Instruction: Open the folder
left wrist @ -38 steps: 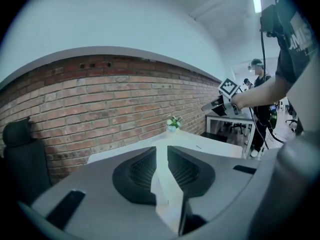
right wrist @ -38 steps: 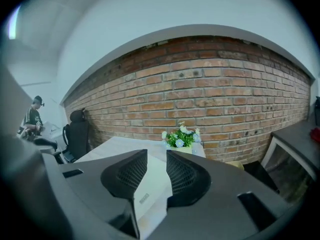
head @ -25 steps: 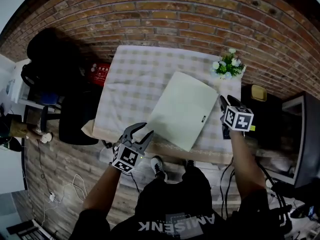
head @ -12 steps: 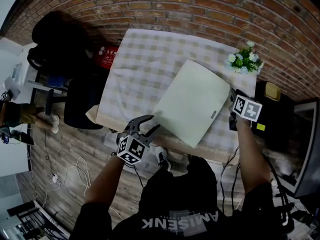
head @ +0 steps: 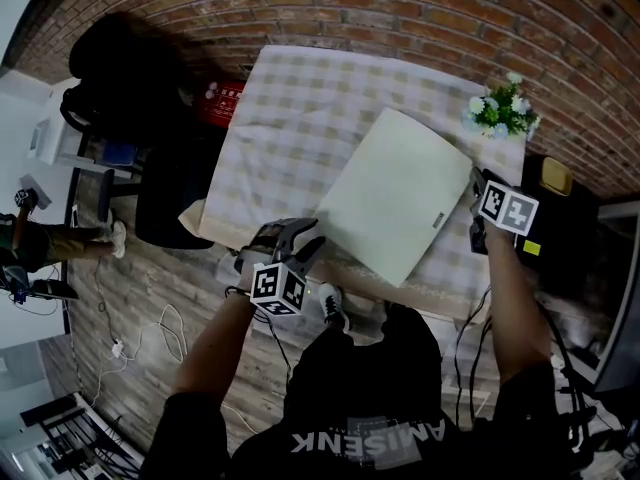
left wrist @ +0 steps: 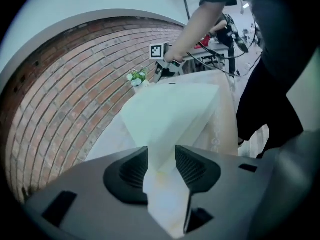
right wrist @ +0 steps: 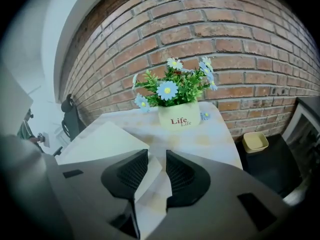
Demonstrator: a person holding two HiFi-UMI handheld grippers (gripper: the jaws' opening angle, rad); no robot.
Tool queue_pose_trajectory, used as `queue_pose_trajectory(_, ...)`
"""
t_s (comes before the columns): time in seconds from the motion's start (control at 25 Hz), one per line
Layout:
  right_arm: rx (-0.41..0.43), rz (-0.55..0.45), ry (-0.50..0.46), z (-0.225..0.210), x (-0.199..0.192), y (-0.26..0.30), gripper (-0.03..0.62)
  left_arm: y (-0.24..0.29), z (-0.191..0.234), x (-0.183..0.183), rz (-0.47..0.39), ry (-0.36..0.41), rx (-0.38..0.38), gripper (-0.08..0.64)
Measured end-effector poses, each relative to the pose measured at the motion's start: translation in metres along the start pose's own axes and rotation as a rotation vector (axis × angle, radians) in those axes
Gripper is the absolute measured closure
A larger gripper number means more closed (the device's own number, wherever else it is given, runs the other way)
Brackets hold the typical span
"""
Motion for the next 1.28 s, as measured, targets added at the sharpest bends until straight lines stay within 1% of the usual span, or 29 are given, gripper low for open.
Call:
queue_pose_trajectory(0.12,0.002,0.010,-0.035,0.002,0.001,0.000,0.459,0.006,-0.001,0.004,0.025,0.156,-0.047,0.396)
queue_pose_trajectory(0.24,0.003,0.014,-0.064,0.005,0.002,0.001,0.465,0.011,-0.001,0.005,0.020,0.253,-0.086,0.396)
queue_pose_trajectory(0.32,0.005,0.015,-0.082,0.006,0.002,0.001,0.480,0.014,-0.003,0.002,0.009,0.296,-0.100,0.396)
queue_pose_trajectory(0.44,0.008,0.021,-0.100,0.008,0.002,0.003,0.488,0.012,-0.002,0.003,-0.003,0.337,-0.107,0.396)
queue_pose_trajectory(0.56,0.015,0.021,-0.078,0.006,0.002,0.003,0.486,0.011,-0.002,0.008,-0.008,0.384,-0.106,0.396)
queue_pose_trajectory(0.88,0.022,0.010,-0.031,0.005,0.001,0.003,0.494,0.017,-0.011,0.009,-0.004,0.586,-0.139,0.396)
queue_pose_trajectory(1.0,0.025,0.011,-0.028,0.006,0.000,0.003,0.509,0.013,-0.012,0.009,0.032,0.617,-0.201,0.397)
queue_pose_trajectory(1.12,0.017,0.001,-0.029,0.008,-0.001,0.002,0.522,0.016,-0.009,0.012,0.015,0.633,-0.202,0.407)
queue_pose_trajectory(1.16,0.013,-0.002,-0.028,0.009,-0.001,0.001,0.522,0.019,-0.008,0.012,0.004,0.632,-0.197,0.424)
queue_pose_trajectory(1.28,0.014,-0.003,-0.024,0.009,-0.001,0.002,0.526,0.019,-0.009,0.009,-0.022,0.599,-0.215,0.474)
Point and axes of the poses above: the fingertips, and each gripper's own axes: y forward along the fingers, z to its left, x out of its top, the point moved 10 cm from there along -y, backward along the fingers, and after that the axes turned 9 degrees about -z, right-handed, at the moved point
